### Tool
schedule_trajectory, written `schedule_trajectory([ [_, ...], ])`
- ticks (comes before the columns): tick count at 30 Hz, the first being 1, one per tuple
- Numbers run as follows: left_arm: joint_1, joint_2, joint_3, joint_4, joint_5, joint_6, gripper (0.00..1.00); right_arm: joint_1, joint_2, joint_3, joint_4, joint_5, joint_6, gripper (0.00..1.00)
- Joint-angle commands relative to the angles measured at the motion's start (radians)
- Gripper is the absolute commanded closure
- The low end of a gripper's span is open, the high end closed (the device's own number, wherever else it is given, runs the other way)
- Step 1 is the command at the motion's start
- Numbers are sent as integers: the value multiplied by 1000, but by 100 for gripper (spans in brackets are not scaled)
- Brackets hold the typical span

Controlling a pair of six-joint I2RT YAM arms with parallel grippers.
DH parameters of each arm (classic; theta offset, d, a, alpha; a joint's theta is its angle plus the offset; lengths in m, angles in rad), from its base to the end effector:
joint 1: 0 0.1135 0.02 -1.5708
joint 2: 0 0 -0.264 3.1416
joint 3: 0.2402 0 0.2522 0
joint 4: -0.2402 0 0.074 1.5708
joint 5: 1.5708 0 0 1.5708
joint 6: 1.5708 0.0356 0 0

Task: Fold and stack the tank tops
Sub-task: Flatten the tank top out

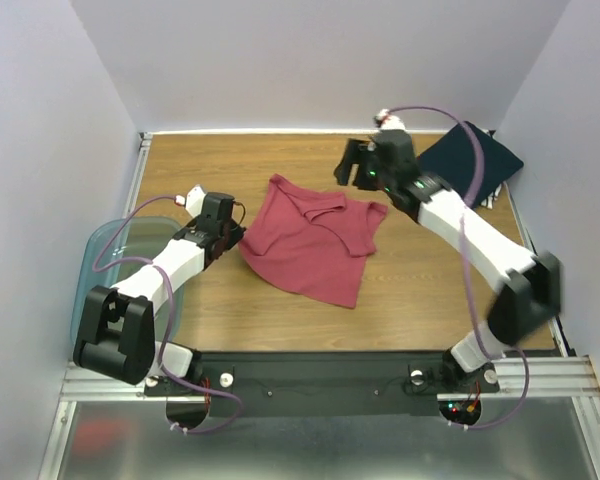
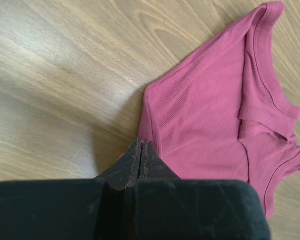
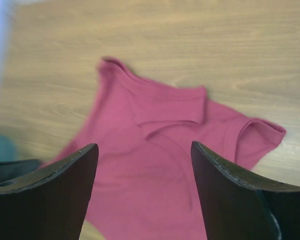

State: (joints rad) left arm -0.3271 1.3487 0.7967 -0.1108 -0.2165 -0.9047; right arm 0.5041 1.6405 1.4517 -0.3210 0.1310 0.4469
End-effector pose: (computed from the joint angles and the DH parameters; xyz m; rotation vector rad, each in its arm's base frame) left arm 0.2748 -0.0852 0.2267 -0.7544 2.1207 -0.4343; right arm 0.3399 0.1822 0.3365 0.0208 2.1062 0.4424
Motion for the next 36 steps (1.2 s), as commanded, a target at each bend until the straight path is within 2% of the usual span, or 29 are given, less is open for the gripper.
schedule_trajectory([
  [1,-1,-48,-34,30,-31,-26,100,30,-277,-356,33,19,148,31],
  [5,-1,-72,-50,33,-29,-22,100,88,-479,-670,39,-8,249,47],
  [7,-1,-88,-63,40,-24,-16,100,123,-531,-796,48,-16,301,51],
  [11,-1,-105,-82,51,-12,-3,100,171,-626,-919,74,-31,366,52],
  [18,-1,-120,-102,51,-12,1,100,220,-634,-996,132,-48,427,52],
  [25,-1,-122,-96,49,-15,3,100,312,-516,-1011,214,-16,484,52],
  [30,-1,-120,-99,48,-8,0,100,335,-421,-1010,229,31,504,59],
  [31,-1,-120,-102,49,-6,0,100,333,-415,-1005,230,38,503,61],
  [33,-1,-120,-105,62,17,9,100,335,-407,-989,224,68,495,74],
  [34,-1,-122,-112,71,28,13,100,335,-407,-982,221,81,489,82],
  [35,-1,-131,-116,88,52,23,100,333,-412,-960,200,111,474,97],
  [36,-1,-135,-123,105,63,29,100,330,-419,-946,150,155,464,100],
])
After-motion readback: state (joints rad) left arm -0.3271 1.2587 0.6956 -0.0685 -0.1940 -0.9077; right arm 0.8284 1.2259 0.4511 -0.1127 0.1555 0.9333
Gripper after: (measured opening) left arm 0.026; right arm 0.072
